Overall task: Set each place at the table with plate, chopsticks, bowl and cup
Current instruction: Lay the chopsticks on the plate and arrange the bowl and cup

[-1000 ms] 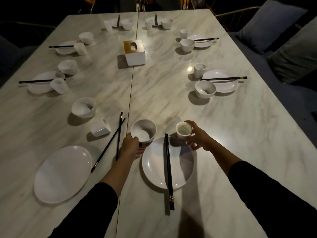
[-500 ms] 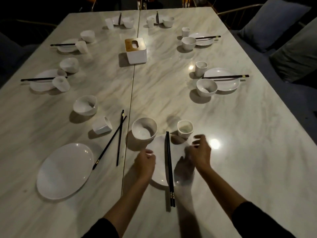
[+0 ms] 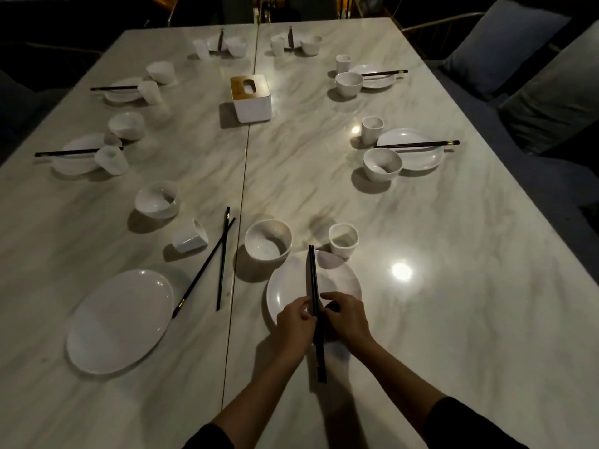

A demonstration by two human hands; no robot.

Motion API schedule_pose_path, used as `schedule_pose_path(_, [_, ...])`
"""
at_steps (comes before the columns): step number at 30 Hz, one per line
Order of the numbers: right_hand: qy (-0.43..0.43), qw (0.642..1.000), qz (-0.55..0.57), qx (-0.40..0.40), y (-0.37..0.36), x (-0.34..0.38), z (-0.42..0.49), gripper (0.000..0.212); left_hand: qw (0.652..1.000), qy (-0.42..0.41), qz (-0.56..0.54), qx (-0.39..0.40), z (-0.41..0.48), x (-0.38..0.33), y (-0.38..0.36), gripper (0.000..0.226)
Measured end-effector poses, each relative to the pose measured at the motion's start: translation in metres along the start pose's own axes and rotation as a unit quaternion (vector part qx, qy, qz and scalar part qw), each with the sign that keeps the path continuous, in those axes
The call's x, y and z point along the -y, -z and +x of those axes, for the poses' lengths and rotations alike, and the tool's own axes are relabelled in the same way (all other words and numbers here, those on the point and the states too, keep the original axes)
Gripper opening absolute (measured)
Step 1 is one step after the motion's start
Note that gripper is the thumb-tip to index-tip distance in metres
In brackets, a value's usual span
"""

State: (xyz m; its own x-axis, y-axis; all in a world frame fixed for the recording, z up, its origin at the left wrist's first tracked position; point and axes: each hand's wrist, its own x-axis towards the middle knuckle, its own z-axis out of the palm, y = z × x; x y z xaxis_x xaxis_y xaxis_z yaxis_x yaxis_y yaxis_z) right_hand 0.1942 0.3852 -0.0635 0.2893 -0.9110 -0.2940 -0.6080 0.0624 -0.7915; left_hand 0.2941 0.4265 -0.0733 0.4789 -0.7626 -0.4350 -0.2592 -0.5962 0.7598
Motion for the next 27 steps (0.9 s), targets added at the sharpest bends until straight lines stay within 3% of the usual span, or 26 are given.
schedule_pose_path(27, [0.019,0.999,-0.031,0.007,0.0014,-0.0018,0.0041,0.034,1.000,-0.003,-0.027,-0.014,-0.0053,-0.0003,-0.0028,0.042])
